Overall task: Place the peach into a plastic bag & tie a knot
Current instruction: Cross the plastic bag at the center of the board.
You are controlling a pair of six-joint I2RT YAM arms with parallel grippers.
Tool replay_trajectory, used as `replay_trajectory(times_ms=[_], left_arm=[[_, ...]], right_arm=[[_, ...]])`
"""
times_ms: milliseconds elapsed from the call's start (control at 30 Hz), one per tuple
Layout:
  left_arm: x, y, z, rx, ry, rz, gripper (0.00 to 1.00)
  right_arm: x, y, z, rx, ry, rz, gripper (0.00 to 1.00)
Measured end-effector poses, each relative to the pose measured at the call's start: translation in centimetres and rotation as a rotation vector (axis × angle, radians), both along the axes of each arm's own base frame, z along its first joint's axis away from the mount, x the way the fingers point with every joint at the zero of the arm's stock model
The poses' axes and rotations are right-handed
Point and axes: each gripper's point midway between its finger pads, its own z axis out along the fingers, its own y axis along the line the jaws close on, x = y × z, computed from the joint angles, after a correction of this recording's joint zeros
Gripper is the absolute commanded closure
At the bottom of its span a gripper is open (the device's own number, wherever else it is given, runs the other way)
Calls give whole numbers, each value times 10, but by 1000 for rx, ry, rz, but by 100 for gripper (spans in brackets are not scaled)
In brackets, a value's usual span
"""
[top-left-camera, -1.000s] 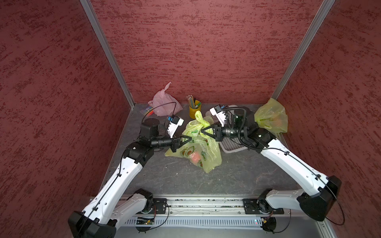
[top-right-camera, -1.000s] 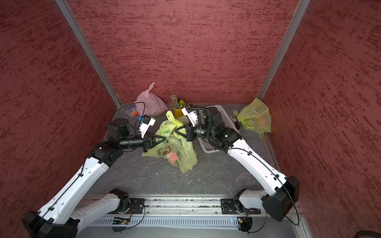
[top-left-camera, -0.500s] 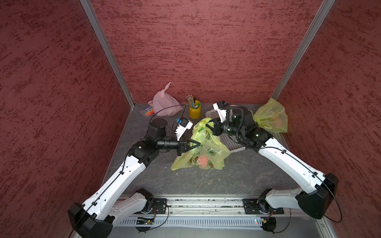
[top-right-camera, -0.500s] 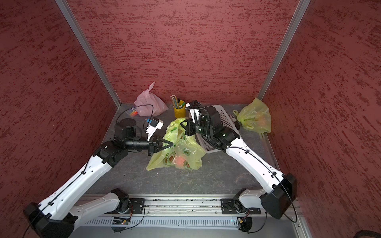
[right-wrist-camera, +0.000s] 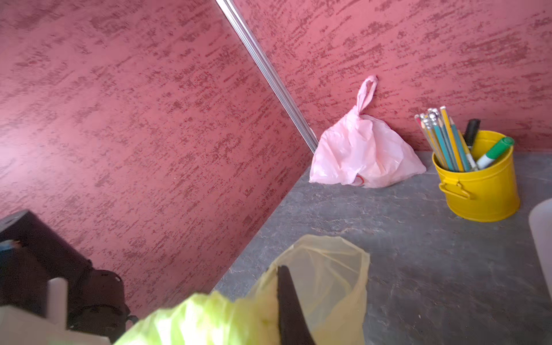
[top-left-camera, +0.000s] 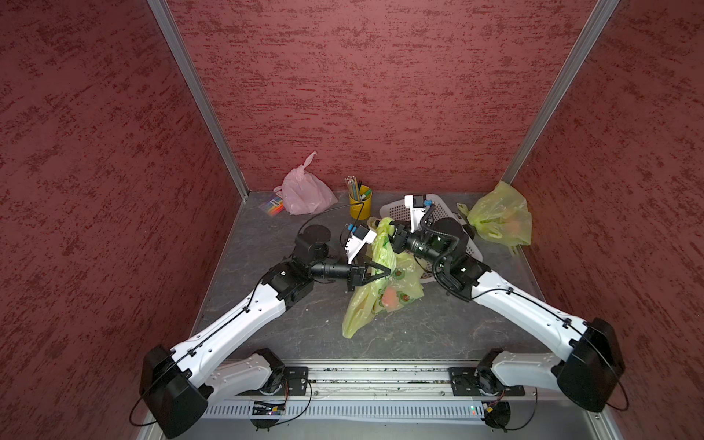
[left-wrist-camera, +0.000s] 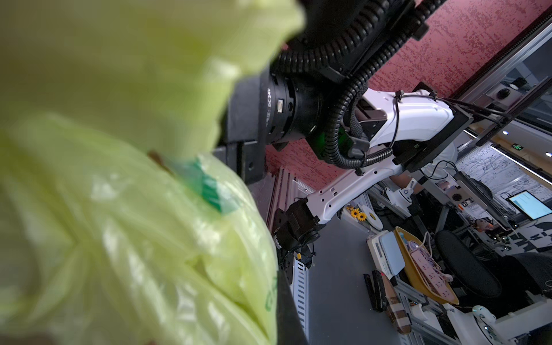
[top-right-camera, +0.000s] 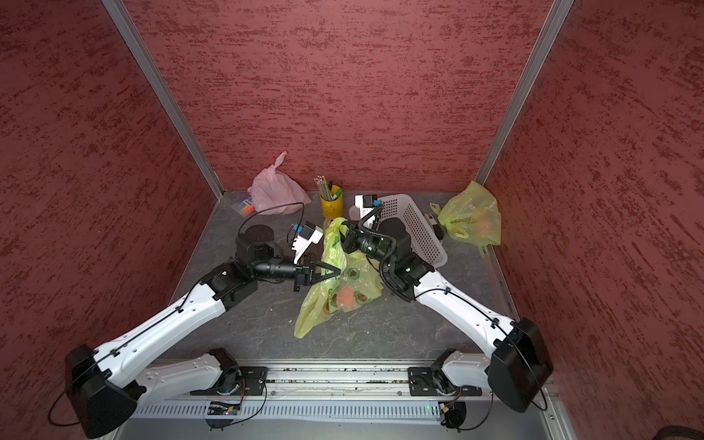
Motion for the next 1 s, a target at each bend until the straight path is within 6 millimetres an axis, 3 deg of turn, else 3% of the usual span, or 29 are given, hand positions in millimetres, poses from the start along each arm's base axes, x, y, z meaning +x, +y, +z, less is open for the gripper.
replay_trajectory(times_ms=[167, 367, 467, 600, 667, 800, 1000], left_arm=[[5, -1, -21, 4, 25, 30, 100], [14, 2, -30, -6, 16, 89, 100], [19, 8, -27, -24, 8, 121, 88], [23, 16, -26, -29, 21, 153, 57], [23, 21, -27, -20, 34, 167, 49], [15, 34, -23, -4, 43, 193, 41], [2, 62, 0, -1, 19, 242, 39]], right_arm=[[-10, 13, 15, 182, -2, 112, 100], [-23, 18, 33, 303, 0, 210, 100], [-27, 17, 39, 329, 0, 232, 100], [-31, 17, 44, 350, -8, 255, 100], [-31, 18, 45, 354, -10, 267, 100], [-28, 16, 45, 355, -14, 279, 100], [-26, 14, 53, 354, -35, 293, 100]])
